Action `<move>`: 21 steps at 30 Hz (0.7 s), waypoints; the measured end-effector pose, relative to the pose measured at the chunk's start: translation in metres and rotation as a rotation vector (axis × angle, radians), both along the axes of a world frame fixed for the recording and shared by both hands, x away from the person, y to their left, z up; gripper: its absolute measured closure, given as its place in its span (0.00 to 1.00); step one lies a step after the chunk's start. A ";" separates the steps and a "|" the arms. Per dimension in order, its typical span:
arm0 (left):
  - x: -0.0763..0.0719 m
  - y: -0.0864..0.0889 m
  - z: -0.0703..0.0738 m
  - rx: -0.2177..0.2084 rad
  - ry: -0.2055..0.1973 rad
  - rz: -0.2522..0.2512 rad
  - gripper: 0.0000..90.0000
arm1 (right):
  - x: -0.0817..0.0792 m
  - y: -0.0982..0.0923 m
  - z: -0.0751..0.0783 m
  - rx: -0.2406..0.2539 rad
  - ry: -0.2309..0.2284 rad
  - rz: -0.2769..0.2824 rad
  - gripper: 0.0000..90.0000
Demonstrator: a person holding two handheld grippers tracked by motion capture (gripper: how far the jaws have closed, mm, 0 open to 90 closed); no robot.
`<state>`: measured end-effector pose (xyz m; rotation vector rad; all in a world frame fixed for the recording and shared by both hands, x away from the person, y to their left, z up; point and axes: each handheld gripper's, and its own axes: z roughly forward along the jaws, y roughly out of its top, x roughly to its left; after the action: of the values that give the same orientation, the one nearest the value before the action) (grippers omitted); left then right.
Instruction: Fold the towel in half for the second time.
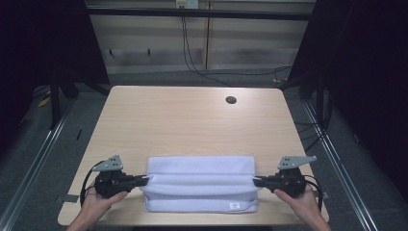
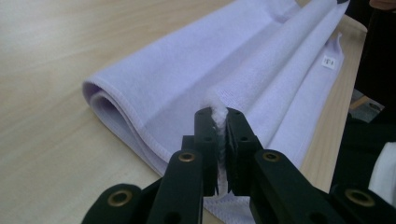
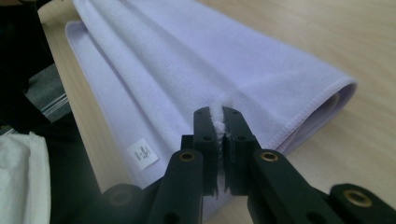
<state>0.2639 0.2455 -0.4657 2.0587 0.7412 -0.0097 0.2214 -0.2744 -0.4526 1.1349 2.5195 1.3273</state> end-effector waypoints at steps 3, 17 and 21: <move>-0.005 -0.002 -0.008 0.026 0.011 -0.005 0.94 | -0.004 0.001 -0.010 -0.021 0.026 0.014 0.94; -0.036 -0.005 -0.019 0.104 0.020 -0.097 0.89 | -0.039 0.003 -0.025 -0.080 0.112 0.060 0.85; -0.036 -0.006 -0.021 0.111 0.044 -0.122 0.83 | -0.041 0.004 -0.026 -0.110 0.093 0.053 0.84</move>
<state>0.2280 0.2391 -0.4868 2.2131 0.6549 -0.0845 0.1802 -0.2702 -0.4781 1.1407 2.6683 1.1564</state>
